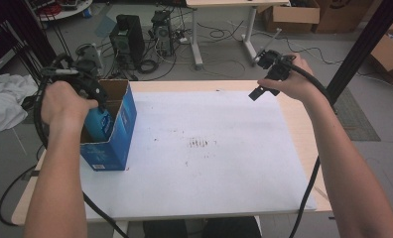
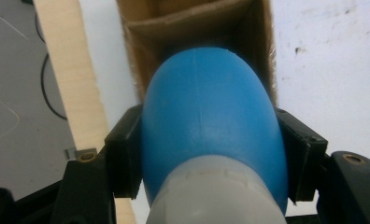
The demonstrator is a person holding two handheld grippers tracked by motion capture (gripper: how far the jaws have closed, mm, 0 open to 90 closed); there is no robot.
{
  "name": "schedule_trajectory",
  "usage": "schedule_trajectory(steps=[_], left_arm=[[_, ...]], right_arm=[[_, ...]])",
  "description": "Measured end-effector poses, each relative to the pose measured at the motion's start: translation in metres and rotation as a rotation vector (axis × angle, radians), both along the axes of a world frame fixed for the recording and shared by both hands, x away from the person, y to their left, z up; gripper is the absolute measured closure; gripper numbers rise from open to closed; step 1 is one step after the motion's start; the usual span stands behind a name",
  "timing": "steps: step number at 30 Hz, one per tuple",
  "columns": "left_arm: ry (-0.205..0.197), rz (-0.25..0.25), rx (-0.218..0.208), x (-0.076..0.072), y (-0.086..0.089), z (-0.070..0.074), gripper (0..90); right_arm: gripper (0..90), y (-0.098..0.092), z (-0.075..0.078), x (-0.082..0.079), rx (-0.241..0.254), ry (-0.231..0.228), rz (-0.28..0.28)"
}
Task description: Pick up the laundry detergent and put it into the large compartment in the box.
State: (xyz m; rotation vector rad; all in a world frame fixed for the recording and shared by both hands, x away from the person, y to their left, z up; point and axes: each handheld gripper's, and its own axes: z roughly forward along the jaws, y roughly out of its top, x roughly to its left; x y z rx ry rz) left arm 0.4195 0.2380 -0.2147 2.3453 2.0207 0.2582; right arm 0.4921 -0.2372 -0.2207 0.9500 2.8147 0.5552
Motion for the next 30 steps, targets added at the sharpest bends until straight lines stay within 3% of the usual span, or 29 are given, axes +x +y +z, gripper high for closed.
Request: schedule_trajectory(steps=[15, 22, 30], left_arm=[[0.057, -0.001, 0.007, 0.002, 0.002, -0.048, 37.1], [0.070, -0.007, 0.007, 0.004, 0.001, -0.062, 37.2], [0.060, -0.013, 0.003, 0.003, 0.001, -0.063, 37.1]], right_arm=[[25.2, -0.003, 0.000, -0.002, 0.003, 0.001, -0.005], [25.2, -0.002, 0.000, -0.003, -0.002, -0.002, 0.000], [25.2, -0.004, 0.000, -0.004, -0.001, -0.003, -0.004]])
